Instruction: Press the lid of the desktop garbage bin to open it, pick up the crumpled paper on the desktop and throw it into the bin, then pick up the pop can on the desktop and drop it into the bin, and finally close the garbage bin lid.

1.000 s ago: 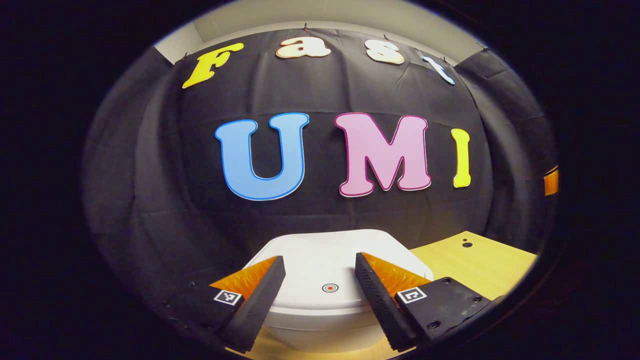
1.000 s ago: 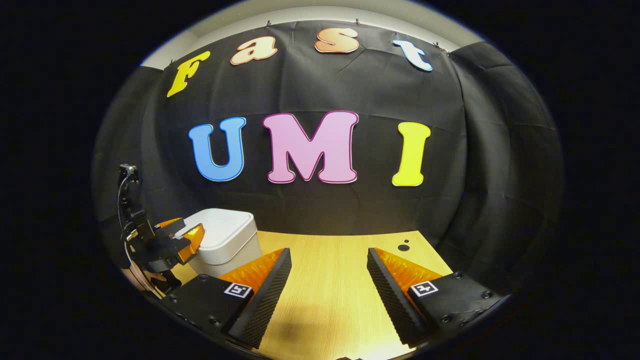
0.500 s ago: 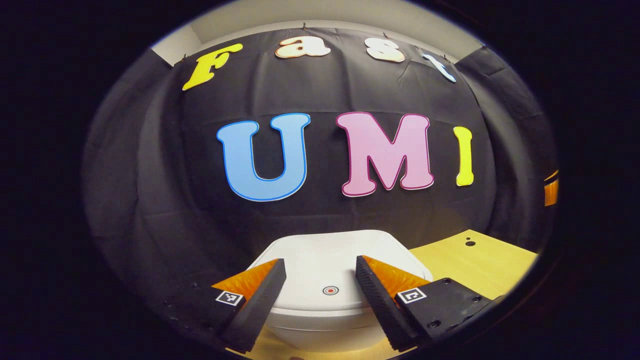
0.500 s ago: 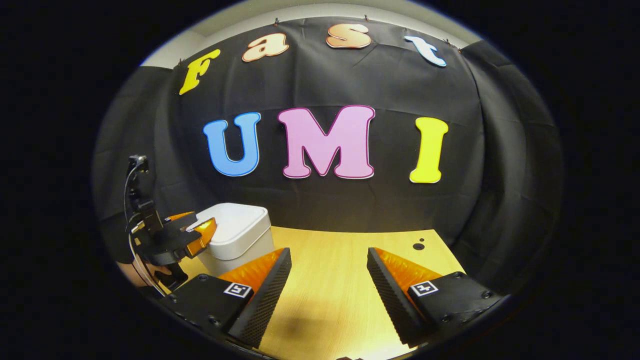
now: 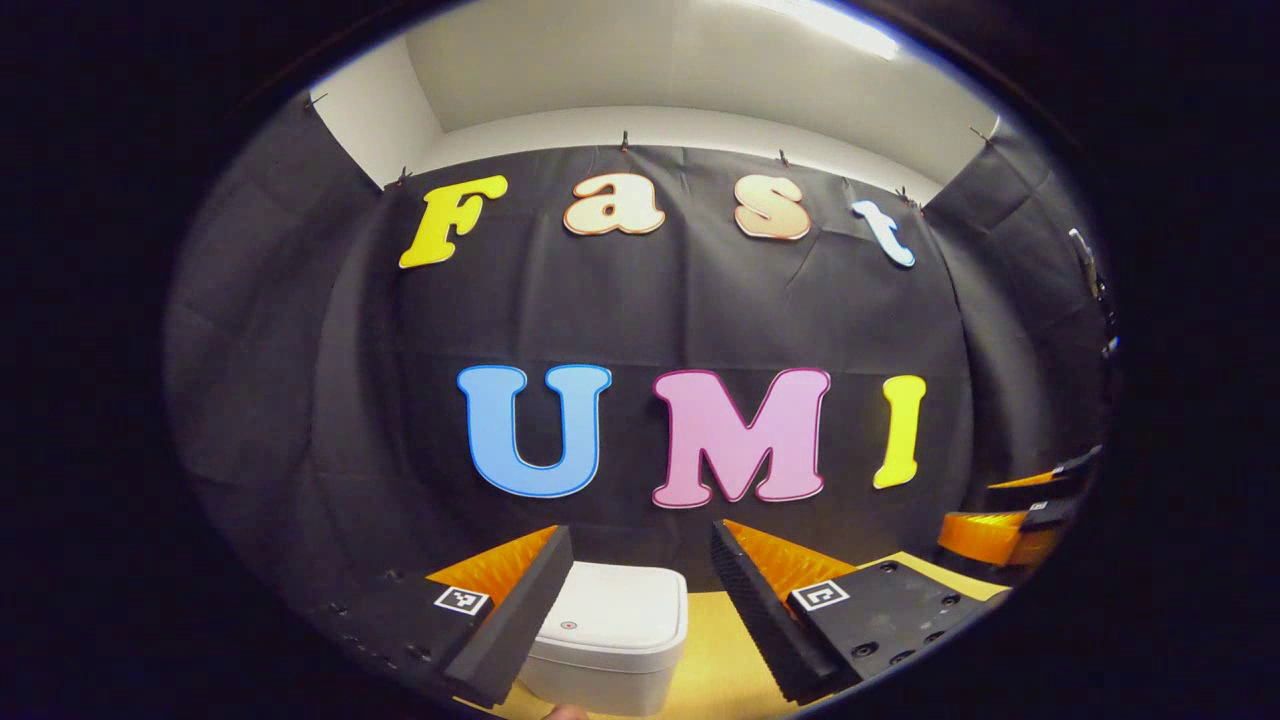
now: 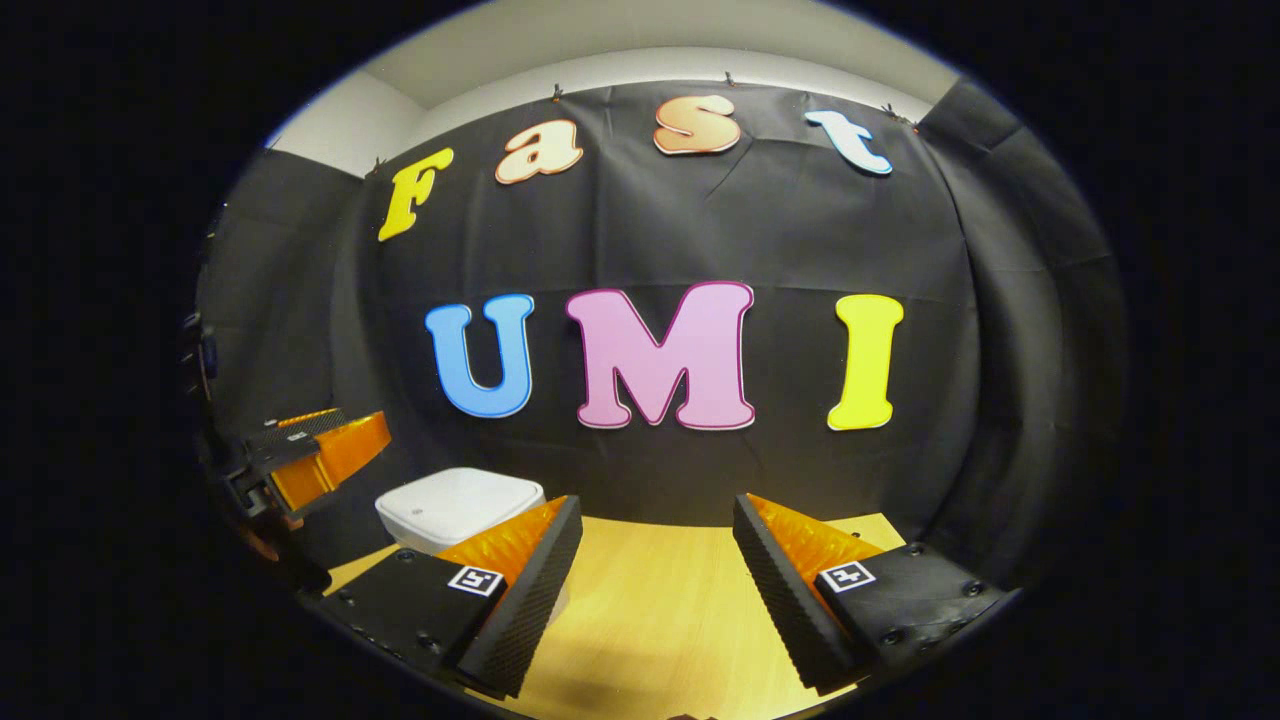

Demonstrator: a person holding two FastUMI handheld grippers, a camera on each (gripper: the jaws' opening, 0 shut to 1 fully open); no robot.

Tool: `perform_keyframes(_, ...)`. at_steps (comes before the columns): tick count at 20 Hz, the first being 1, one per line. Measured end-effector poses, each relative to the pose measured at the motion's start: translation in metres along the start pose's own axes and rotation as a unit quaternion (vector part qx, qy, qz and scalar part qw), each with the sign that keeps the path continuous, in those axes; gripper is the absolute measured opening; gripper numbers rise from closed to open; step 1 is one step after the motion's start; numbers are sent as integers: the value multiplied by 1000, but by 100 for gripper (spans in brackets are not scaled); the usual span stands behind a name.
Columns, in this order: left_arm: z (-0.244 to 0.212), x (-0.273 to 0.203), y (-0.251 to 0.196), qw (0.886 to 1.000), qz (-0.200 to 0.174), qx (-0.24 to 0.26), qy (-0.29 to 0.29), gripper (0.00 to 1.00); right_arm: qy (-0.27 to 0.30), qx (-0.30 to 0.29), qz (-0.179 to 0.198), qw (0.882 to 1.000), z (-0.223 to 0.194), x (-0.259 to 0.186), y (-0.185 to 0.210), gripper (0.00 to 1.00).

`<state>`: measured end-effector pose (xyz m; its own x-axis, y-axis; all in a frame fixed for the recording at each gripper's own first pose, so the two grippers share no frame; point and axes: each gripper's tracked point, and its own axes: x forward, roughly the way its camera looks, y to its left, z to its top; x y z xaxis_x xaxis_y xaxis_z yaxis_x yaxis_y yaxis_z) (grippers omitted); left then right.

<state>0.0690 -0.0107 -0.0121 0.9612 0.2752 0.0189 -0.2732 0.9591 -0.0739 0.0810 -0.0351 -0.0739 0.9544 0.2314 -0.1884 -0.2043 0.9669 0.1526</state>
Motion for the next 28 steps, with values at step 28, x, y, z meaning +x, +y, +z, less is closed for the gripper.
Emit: perform_keyframes(28, 9, -81, 17, 996, -82, 5, -24, 94, -94, -75, -79, 990, 25, -102, 72, 97)
